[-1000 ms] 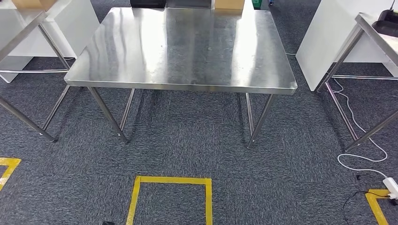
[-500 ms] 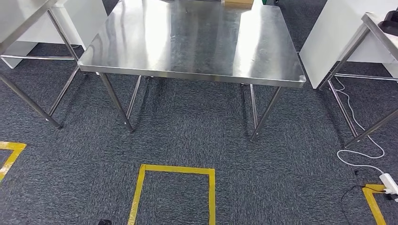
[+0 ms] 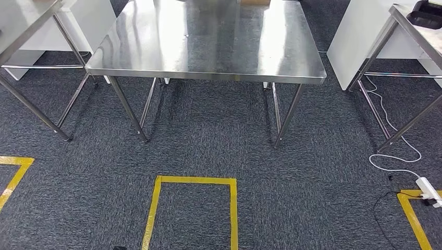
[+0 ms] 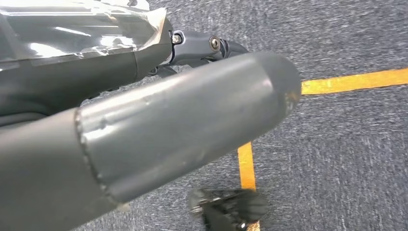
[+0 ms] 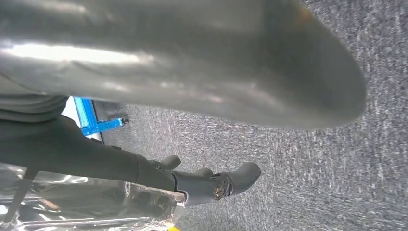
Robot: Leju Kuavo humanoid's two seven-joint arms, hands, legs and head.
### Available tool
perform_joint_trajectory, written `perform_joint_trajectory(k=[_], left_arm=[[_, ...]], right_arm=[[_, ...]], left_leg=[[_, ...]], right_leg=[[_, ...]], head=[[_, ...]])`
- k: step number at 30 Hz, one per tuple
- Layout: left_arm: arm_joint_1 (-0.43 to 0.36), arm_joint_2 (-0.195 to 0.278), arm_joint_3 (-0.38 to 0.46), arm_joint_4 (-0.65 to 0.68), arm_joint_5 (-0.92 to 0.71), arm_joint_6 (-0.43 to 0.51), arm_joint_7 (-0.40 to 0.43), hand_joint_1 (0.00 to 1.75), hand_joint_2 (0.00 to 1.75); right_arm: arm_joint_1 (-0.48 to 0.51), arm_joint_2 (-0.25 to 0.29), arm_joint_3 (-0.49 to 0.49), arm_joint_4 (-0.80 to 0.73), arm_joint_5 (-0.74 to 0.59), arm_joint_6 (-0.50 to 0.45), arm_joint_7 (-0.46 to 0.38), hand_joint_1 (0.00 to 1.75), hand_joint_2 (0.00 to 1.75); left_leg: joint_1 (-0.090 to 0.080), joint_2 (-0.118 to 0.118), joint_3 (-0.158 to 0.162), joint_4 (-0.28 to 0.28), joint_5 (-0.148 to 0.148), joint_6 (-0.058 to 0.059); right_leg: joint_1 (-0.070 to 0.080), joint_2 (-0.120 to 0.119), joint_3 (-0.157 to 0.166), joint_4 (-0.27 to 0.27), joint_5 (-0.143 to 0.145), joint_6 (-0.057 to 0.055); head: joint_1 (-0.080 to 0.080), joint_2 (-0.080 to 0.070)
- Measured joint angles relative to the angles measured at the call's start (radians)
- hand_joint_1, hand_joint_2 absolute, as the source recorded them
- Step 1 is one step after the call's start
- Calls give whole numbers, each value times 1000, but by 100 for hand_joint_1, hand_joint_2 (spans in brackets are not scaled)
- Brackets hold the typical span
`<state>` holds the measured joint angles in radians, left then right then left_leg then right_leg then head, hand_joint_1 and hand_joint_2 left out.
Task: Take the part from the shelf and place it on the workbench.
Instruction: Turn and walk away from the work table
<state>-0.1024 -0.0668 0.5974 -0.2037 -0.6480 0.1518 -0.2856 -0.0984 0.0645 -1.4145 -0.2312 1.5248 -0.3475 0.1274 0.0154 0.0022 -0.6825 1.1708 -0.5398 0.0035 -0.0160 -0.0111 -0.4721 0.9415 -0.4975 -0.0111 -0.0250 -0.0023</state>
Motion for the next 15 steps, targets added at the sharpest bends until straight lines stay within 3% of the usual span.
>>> perform_joint_trajectory(k=[1,2,3,4,6,8,10,12,13,15], left_arm=[[0,0,0,0,0,0,0,0,0],[0,1,0,0,0,0,0,0,0],[0,1,0,0,0,0,0,0,0],[0,1,0,0,0,0,0,0,0],[-1,0,0,0,-2,0,0,0,0],[-3,0,0,0,-8,0,0,0,0],[-3,0,0,0,-13,-1,2,0,0],[-5,-3,0,0,-16,-1,5,0,0],[-6,-4,0,0,-16,-1,6,0,0],[-9,-4,0,0,-17,-1,7,0,0]], right_arm=[[0,0,0,0,0,0,0,0,0],[1,1,0,0,0,0,0,0,0],[1,1,0,0,0,0,0,0,0],[2,1,0,0,0,0,0,0,0],[2,0,0,0,-1,2,0,0,0],[0,-1,0,0,-4,2,0,0,0],[0,-1,0,0,-8,2,0,0,0],[2,-1,0,0,-14,2,-1,0,0],[3,-1,0,0,-17,2,-1,0,0],[3,-1,0,0,-20,5,-3,0,0]], left_leg=[[2,0,-13,64,-33,-4],[5,0,-15,106,-45,-8],[8,0,-1,113,-36,-12],[12,0,32,82,-12,-14],[18,-2,127,-52,24,-21],[17,-7,179,-142,24,-21],[9,-10,172,-154,22,-9],[5,-6,158,-159,36,16],[5,-4,149,-162,46,31],[2,-1,125,-163,66,49]], right_leg=[[1,-1,-8,2,8,-1],[2,-2,-16,4,14,1],[1,-2,-26,9,20,5],[-1,-2,-35,16,25,9],[-2,-2,-57,36,29,16],[2,-1,-76,54,34,25],[7,0,-88,59,45,42],[5,1,-104,73,36,54],[3,2,-121,103,11,54],[0,4,-170,222,-68,48]], head=[[0,0],[0,0],[0,0],[0,0],[-1,0],[-2,0],[-1,0],[0,0],[1,0],[5,0]])
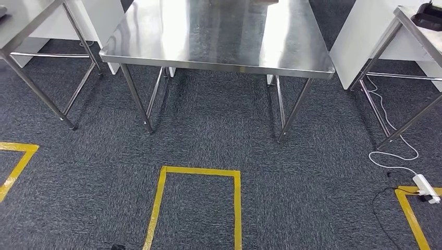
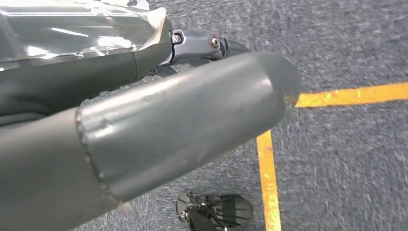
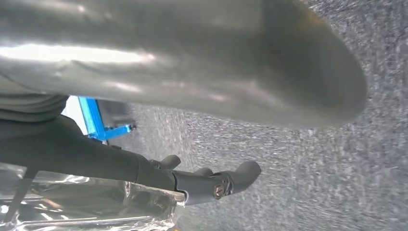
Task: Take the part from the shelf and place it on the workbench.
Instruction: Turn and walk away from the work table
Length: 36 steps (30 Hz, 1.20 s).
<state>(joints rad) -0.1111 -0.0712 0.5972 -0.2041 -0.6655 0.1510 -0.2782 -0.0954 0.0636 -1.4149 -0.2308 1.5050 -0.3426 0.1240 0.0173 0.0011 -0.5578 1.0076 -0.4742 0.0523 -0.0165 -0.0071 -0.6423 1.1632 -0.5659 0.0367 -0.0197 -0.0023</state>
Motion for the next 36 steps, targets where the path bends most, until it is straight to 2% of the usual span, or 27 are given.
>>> perform_joint_trajectory(k=[1,2,3,4,6,7,8,9,10,12,13,14,16,17,18,19,21,23,24,26,28,29,31,32,33,34,36], left_arm=[[0,0,0,0,0,0,1,0,0],[0,0,0,0,0,0,2,0,0],[0,0,0,0,0,0,3,0,0],[0,-1,0,0,0,0,4,0,0],[-1,-4,0,0,0,0,4,0,0],[-1,-4,0,0,0,0,4,0,0],[-1,-5,0,0,0,0,4,0,0],[-2,-5,0,0,0,0,3,0,0],[-2,-6,0,0,0,-1,-1,0,0],[-1,-5,0,0,0,-2,-9,0,0],[-1,-5,0,0,-1,-2,-12,0,0],[0,-5,0,0,-2,-2,-13,0,0],[1,-5,0,0,-5,-2,-12,0,0],[1,-5,0,0,-6,-2,-12,0,0],[2,-4,0,0,-7,-2,-11,0,0],[2,-3,0,0,-7,-2,-10,0,0],[1,-2,0,0,-9,-2,-9,0,0],[-2,-2,0,0,-12,-2,-8,0,0],[-2,-2,0,0,-13,-2,-7,0,0],[-2,-2,0,0,-14,-2,-7,0,0],[-2,-4,0,0,-14,-2,-7,0,0],[-3,-4,0,0,-14,-2,-7,0,0],[-3,-3,0,0,-14,-1,-7,0,0],[-2,-3,0,0,-14,-1,-7,0,0],[-1,-3,0,0,-14,-1,-7,0,0],[0,-3,0,0,-14,-1,-7,0,0],[1,-4,0,0,-15,-1,-7,0,0]], right_arm=[[0,-1,0,0,0,2,-1,0,0],[1,-1,0,0,0,5,-1,0,0],[2,-2,0,0,0,9,-2,0,0],[2,-2,0,0,0,12,-2,0,0],[1,-3,0,0,1,18,-2,0,0],[-1,-4,0,0,2,20,-3,0,0],[-3,-4,0,0,3,21,-4,0,0],[-4,-5,0,0,3,23,-5,0,0],[-4,-6,0,0,3,28,-7,0,0],[-2,-7,0,0,3,40,-9,0,0],[-1,-7,0,0,3,47,-10,0,0],[-1,-7,0,0,4,53,-10,0,0],[0,-7,1,0,6,66,-11,0,0],[2,-7,1,0,7,71,-12,0,0],[3,-7,1,0,8,74,-12,0,0],[5,-6,2,0,9,76,-12,0,0],[7,-5,4,0,12,81,-14,0,0],[6,-5,7,0,15,87,-14,0,0],[6,-6,9,0,16,89,-15,0,0],[6,-6,12,0,17,92,-15,0,0],[5,-6,16,0,18,92,-15,0,0],[5,-6,17,1,18,92,-15,0,0],[6,-6,19,1,18,93,-15,0,0],[7,-6,19,1,18,93,-15,0,0],[9,-7,19,1,18,93,-15,0,0],[10,-7,19,1,18,94,-15,0,0],[11,-7,20,1,18,96,-15,0,0]], left_leg=[[-2,1,-13,0,10,3],[-3,2,-26,1,20,3],[-5,3,-39,1,30,3],[-6,3,-51,1,39,1],[-7,2,-70,2,58,-4],[-8,2,-76,2,67,-9],[-9,2,-79,1,75,-15],[-9,3,-80,-1,82,-22],[-9,3,-80,-4,89,-29],[-5,3,-85,2,84,-42],[-3,2,-92,23,58,-47],[-1,1,-106,65,15,-51],[3,0,-142,196,-82,-62],[5,0,-154,255,-108,-68],[8,0,-151,285,-110,-73],[11,0,-130,275,-95,-77],[19,9,-38,150,-50,-83],[19,17,32,36,-29,-80],[16,19,40,15,-31,-75],[10,13,31,10,-28,-55],[9,8,25,1,-17,-33],[10,7,21,-4,-12,-23],[8,2,10,-4,-4,-11],[7,-2,5,-4,-1,-9],[6,-6,1,-4,2,-9],[5,-12,-1,-4,5,-10],[5,-24,-2,-3,9,-15]], right_leg=[[0,1,-22,69,-34,1],[0,2,-31,120,-52,6],[1,2,-22,135,-50,13],[1,3,7,112,-34,22],[3,3,114,-29,6,27],[8,3,169,-112,12,23],[12,3,205,-173,12,15],[17,3,223,-207,9,5],[22,3,225,-221,9,-4],[11,2,215,-223,23,-24],[6,1,211,-225,32,-37],[1,-1,205,-227,42,-47],[2,-3,189,-226,55,-56],[3,-4,181,-225,61,-55],[2,-5,175,-223,65,-52],[1,-7,170,-219,68,-49],[-1,-11,164,-206,68,-44],[3,-14,151,-187,65,-34],[8,-15,144,-180,65,-28],[14,-19,138,-176,68,-13],[12,-15,119,-149,51,-6],[10,-12,98,-108,28,-7],[4,-4,35,24,-32,-12],[3,-2,9,83,-52,-10],[2,-1,-2,113,-58,-5],[2,0,7,101,-47,3],[-2,9,80,-31,7,19]], head=[[1,0],[1,0],[1,0],[1,0],[1,0],[1,0],[0,0],[0,0],[0,0],[-1,0],[-3,0],[-4,0],[-7,0],[-7,0],[-7,0],[-6,0],[-7,0],[-6,0],[-5,0],[-2,0],[-1,0],[0,0],[2,0],[1,0],[1,0],[2,0],[2,0]])
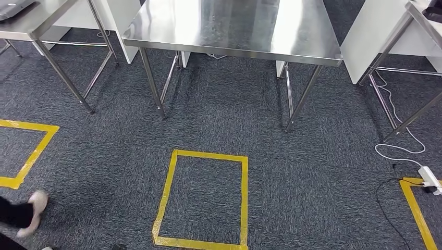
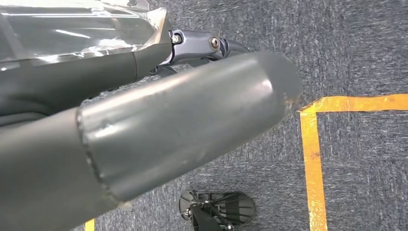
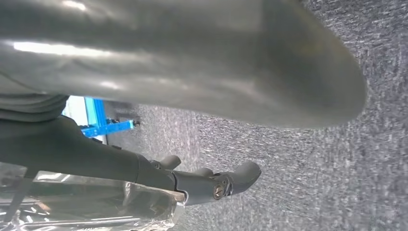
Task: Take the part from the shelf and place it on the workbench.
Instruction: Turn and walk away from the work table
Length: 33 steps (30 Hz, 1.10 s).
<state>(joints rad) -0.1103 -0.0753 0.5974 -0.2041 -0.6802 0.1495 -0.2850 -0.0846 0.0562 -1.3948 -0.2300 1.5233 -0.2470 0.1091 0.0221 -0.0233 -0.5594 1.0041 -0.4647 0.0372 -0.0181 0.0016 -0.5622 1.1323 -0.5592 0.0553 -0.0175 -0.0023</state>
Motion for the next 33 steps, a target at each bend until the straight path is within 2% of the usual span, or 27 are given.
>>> perform_joint_trajectory(k=[1,2,3,5,6,7,8,10,11,12,13,14,16,17,18,21,22,24,26,27,28,29,30,31,32,33], left_arm=[[0,0,0,0,0,0,0,0,0],[0,0,0,0,0,0,0,0,0],[0,0,0,0,0,0,0,0,0],[1,0,0,0,0,1,0,0,0],[1,0,0,0,0,1,0,0,0],[2,0,0,0,0,1,0,0,0],[2,1,0,0,-1,2,0,0,0],[1,1,0,0,-2,2,-1,0,0],[2,1,0,0,-2,2,-1,0,0],[2,1,0,0,-2,2,-1,0,0],[3,1,0,0,-2,2,0,0,0],[4,2,0,0,-2,2,0,0,0],[2,2,0,0,-2,2,0,0,0],[1,2,0,0,-2,2,0,0,0],[0,2,0,0,-2,2,0,0,0],[1,1,0,0,-2,3,-1,0,0],[1,1,0,0,-2,4,-1,0,0],[-1,0,0,0,-2,8,-3,0,0],[-2,0,0,0,-4,10,-4,0,0],[-1,0,0,0,-6,10,-4,0,0],[1,0,0,0,-8,10,-5,0,0],[2,-1,0,0,-10,11,-5,0,0],[3,-2,0,0,-12,11,-5,0,0],[2,-2,0,0,-14,11,-5,0,0],[2,-2,0,0,-15,12,-5,0,0],[1,-2,0,0,-15,13,-5,0,0]], right_arm=[[-1,0,1,0,1,2,0,0,0],[-1,-1,1,0,2,5,0,0,0],[-1,-1,2,0,2,8,0,0,0],[-1,-1,4,0,4,12,0,0,0],[-1,-1,5,0,5,13,0,0,0],[-2,-1,5,0,5,13,0,0,0],[-2,-1,6,0,6,13,-1,0,0],[0,-1,6,0,6,13,-2,0,0],[1,-1,7,0,7,14,-2,0,0],[2,-1,7,0,8,14,-2,0,0],[3,-1,8,0,10,14,-2,0,0],[2,-1,9,0,11,14,-2,0,0],[1,-1,13,0,13,15,-2,0,0],[0,-1,15,0,14,15,-3,0,0],[-1,-1,17,0,15,15,-3,0,0],[-2,-2,23,0,18,15,-3,0,0],[-3,-2,25,0,19,15,-3,0,0],[-2,-2,28,0,21,17,-3,0,0],[0,-2,29,1,22,21,-1,0,0],[1,-2,29,1,22,23,2,0,0],[2,-3,29,1,23,27,4,0,0],[3,-3,30,0,23,29,6,0,0],[3,-3,30,0,23,30,9,0,0],[3,-2,30,0,23,31,11,0,0],[2,-2,31,1,23,31,13,0,0],[2,-2,31,1,23,31,15,0,0]], left_leg=[[-2,-6,0,0,2,-5],[-3,-10,-1,1,5,-9],[-5,-14,-3,1,7,-14],[-7,-20,-7,-1,12,-25],[-5,-19,-10,3,10,-29],[-4,-13,-18,19,-3,-33],[-3,-6,-34,54,-29,-36],[-1,8,-89,180,-106,-41],[-1,10,-116,244,-135,-43],[-1,11,-132,284,-147,-44],[-1,13,-128,287,-138,-44],[-1,18,-103,246,-111,-43],[-3,43,-25,105,-50,-37],[-6,53,4,48,-31,-32],[-8,59,17,18,-24,-28],[-12,44,15,3,-17,-11],[-11,38,14,-1,-12,-3],[-7,27,10,-7,-3,10],[-7,14,1,-7,2,15],[-7,6,-2,-7,5,15],[-7,-3,-4,-6,7,14],[-6,-13,-5,-6,8,11],[-5,-22,-5,-6,10,8],[-5,-31,-5,-5,12,4],[-6,-40,-7,-4,13,-1],[-8,-46,-9,-3,14,-7]], right_leg=[[0,10,37,-72,24,2],[2,17,61,-123,39,-2],[5,22,70,-148,46,-7],[10,16,65,-150,50,-21],[6,11,65,-150,53,-28],[2,6,66,-151,57,-37],[-2,0,65,-152,61,-47],[1,-13,60,-152,66,-60],[4,-21,58,-152,67,-62],[7,-28,56,-151,67,-63],[9,-35,55,-151,68,-63],[10,-42,56,-150,67,-63],[13,-54,58,-148,66,-61],[17,-59,58,-147,65,-59],[21,-64,57,-146,64,-56],[26,-76,52,-144,64,-43],[25,-69,46,-132,54,-40],[19,-38,8,-51,8,-39],[13,-14,-54,87,-53,-41],[11,-11,-76,137,-69,-37],[9,-9,-80,151,-69,-30],[6,-7,-63,121,-52,-20],[2,-3,-29,55,-23,-10],[-3,13,11,-25,6,-1],[-5,27,40,-91,29,1],[-5,38,57,-132,42,-1]], head=[[0,0],[0,0],[0,0],[0,0],[-1,0],[-1,0],[-3,0],[-5,0],[-6,0],[-6,0],[-6,0],[-6,0],[-6,0],[-5,0],[-4,0],[-3,0],[-3,0],[-1,0],[1,0],[1,0],[1,0],[1,0],[1,0],[1,0],[2,0],[2,0]])
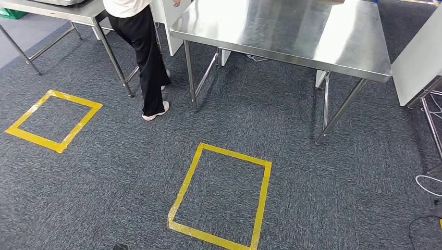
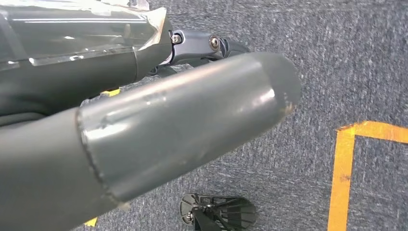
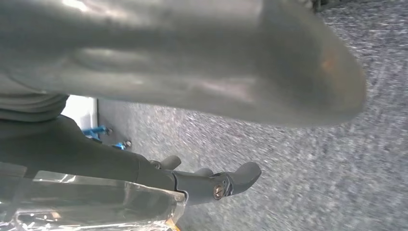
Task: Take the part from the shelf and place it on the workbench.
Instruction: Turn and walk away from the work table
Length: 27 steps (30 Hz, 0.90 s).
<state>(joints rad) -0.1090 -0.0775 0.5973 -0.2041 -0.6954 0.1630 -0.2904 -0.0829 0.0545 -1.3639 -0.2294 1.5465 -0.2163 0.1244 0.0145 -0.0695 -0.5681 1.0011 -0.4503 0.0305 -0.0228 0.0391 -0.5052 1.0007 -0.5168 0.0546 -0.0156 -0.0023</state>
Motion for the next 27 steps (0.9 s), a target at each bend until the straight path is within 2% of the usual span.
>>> perform_joint_trajectory(k=[1,2,3,5,6,8,9,10,11,12,14,15,16,18,19,20,21,23,24,25,26,27], left_arm=[[0,0,0,0,0,2,0,0,0],[0,1,0,0,0,4,0,0,0],[1,2,0,0,0,6,0,0,0],[4,3,0,0,-1,10,0,0,0],[4,3,0,0,-1,11,0,0,0],[5,4,1,0,-1,13,0,0,0],[6,4,1,0,-1,14,0,0,0],[8,5,1,0,-1,14,0,0,0],[10,5,1,0,-1,15,-1,0,0],[11,6,1,0,-1,15,-1,0,0],[9,8,1,0,-3,15,-2,0,0],[7,9,1,0,-3,15,-3,0,0],[6,10,1,0,-4,15,-4,0,0],[6,11,2,0,-3,16,-9,0,0],[8,11,2,0,-2,15,-12,0,0],[9,11,2,0,-2,15,-15,0,0],[9,12,3,0,-1,16,-18,0,0],[9,14,4,0,1,17,-19,0,0],[10,15,6,0,2,19,-19,0,0],[12,15,8,0,3,20,-19,0,0],[16,15,10,0,6,22,-21,0,0],[19,15,13,0,9,23,-23,0,0]], right_arm=[[0,0,0,0,0,0,1,0,0],[1,1,1,0,0,0,2,0,0],[1,1,2,0,0,0,2,0,0],[0,3,5,0,2,0,2,0,0],[-1,3,7,0,3,0,2,0,0],[2,5,11,0,6,1,1,0,0],[3,5,13,0,6,1,1,0,0],[5,5,14,0,7,2,1,0,0],[5,6,15,0,8,3,1,0,0],[4,7,16,1,9,4,2,0,0],[2,9,18,1,11,8,3,0,0],[0,10,19,1,12,10,4,0,0],[-1,10,19,1,12,11,5,0,0],[-2,10,20,1,12,12,7,0,0],[-3,10,21,1,13,12,7,0,0],[-4,10,23,2,13,12,7,0,0],[-4,11,24,2,14,13,7,0,0],[-2,12,25,3,15,15,7,0,0],[0,12,27,3,15,16,7,0,0],[2,11,28,3,15,17,7,0,0],[3,10,31,3,16,18,7,0,0],[4,9,36,3,16,19,6,0,0]], left_leg=[[-2,-6,-3,1,2,-6],[-2,-12,-5,1,3,-12],[0,-16,-8,2,5,-18],[3,1,-26,32,-17,-26],[4,18,-46,73,-45,-29],[4,48,-107,208,-118,-33],[4,53,-133,267,-141,-34],[4,56,-147,299,-147,-33],[5,59,-141,291,-133,-32],[5,65,-113,243,-104,-30],[3,95,-35,101,-46,-24],[0,107,-8,49,-30,-21],[-2,113,4,22,-25,-18],[-8,100,1,15,-22,-9],[-8,92,1,11,-19,-3],[-7,85,1,7,-14,5],[-5,78,0,3,-10,11],[-4,62,-4,2,-5,18],[-5,52,-7,2,-4,19],[-5,41,-9,2,-2,20],[-6,30,-10,2,-1,19],[-5,18,-10,3,0,18]], right_leg=[[2,6,5,-16,4,-6],[7,-1,4,-14,7,-13],[2,-8,4,-14,9,-20],[-4,-24,5,-15,16,-36],[-6,-33,4,-17,19,-45],[2,-52,1,-16,20,-55],[6,-63,0,-16,20,-56],[8,-74,0,-16,20,-57],[10,-83,0,-16,19,-57],[10,-92,1,-16,19,-57],[16,-106,3,-13,16,-54],[20,-113,3,-12,14,-52],[24,-119,2,-11,13,-48],[28,-133,2,-12,12,-41],[27,-131,0,-8,9,-36],[26,-117,-8,8,-2,-33],[24,-96,-25,46,-24,-31],[19,-57,-86,173,-85,-35],[18,-50,-115,238,-110,-35],[18,-48,-132,275,-120,-31],[18,-46,-129,274,-113,-25],[16,-41,-105,229,-90,-16]], head=[[0,0],[0,0],[-1,0],[-4,0],[-6,0],[-10,0],[-10,0],[-10,0],[-10,0],[-10,0],[-10,0],[-9,0],[-8,0],[-6,0],[-6,0],[-5,0],[-4,0],[-2,0],[-1,0],[-1,0],[-1,0],[-1,0]])
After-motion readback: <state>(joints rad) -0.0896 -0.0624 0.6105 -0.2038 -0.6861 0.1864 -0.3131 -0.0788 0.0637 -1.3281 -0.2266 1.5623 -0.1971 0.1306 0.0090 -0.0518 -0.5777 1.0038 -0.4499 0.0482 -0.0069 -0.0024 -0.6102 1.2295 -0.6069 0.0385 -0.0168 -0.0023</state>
